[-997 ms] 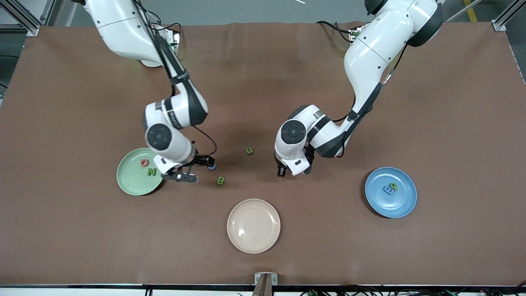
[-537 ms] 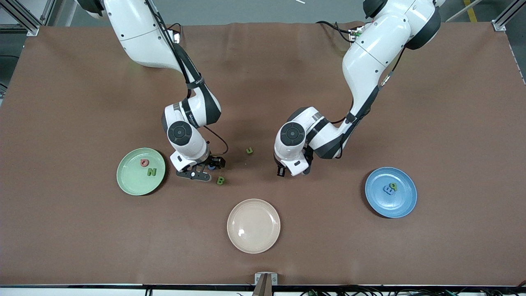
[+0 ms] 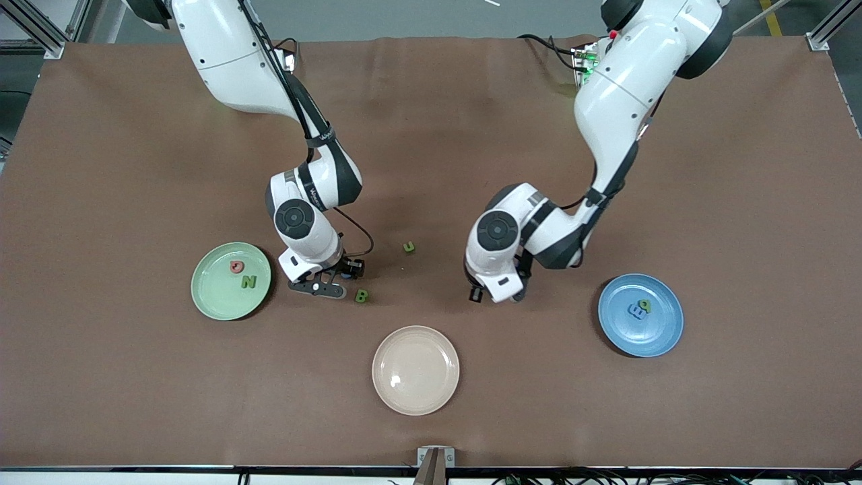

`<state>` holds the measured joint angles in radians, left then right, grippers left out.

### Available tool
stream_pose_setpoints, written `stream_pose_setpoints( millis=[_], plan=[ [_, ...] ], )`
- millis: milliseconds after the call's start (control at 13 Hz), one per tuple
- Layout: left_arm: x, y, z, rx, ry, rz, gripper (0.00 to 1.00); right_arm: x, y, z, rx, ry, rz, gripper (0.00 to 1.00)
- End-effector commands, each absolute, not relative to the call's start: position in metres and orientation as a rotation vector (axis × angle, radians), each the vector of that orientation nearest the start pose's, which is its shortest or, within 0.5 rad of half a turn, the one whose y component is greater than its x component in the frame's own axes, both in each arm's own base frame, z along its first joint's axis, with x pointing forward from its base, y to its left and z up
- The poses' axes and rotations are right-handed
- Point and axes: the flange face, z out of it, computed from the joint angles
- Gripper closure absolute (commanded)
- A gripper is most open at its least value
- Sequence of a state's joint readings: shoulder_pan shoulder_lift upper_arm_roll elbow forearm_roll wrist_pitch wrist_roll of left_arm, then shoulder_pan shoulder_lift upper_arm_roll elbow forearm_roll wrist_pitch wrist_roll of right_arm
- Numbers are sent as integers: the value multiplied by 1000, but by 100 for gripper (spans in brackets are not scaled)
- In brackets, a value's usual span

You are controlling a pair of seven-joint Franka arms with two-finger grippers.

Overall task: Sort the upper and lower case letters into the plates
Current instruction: 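Carry the x to the blue plate while the right gripper grasps the G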

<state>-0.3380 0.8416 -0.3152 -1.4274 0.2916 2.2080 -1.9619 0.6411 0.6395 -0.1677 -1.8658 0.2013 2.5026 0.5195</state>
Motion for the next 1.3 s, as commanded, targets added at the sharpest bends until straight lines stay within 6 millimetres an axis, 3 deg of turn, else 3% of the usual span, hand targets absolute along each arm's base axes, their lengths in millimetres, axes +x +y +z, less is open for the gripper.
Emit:
stream_pose_setpoints(
  millis=[0,153,383,460,537,767,920,997,1150,1227],
  plan=[
    [630,-338,254,-2587,-1645,-22,100,565,295,173,-3100,293,-8,44],
    [650,-295,265,-2625,-1579,-8,100,565,294,173,-3102,295,-1,61],
    [667,-219,263,-2661,-1464,24,100,569,288,176,-3099,313,5,94],
    [673,-194,262,-2671,-1441,35,100,571,283,182,-3099,314,12,97],
    [678,-172,262,-2686,-1414,42,100,576,274,200,-3107,319,62,97],
    [686,-115,251,-2700,-1371,82,100,604,207,252,-3103,190,158,97],
    [685,-82,240,-2707,-1348,109,98,617,155,264,-3090,82,180,97],
    [682,-76,233,-2707,-1335,129,94,623,121,265,-3081,7,179,97],
    [676,-67,222,-2695,-1326,160,75,631,58,260,-3067,-101,174,97],
    [675,-65,221,-2693,-1329,162,59,633,34,258,-3064,-144,164,97]
  ],
)
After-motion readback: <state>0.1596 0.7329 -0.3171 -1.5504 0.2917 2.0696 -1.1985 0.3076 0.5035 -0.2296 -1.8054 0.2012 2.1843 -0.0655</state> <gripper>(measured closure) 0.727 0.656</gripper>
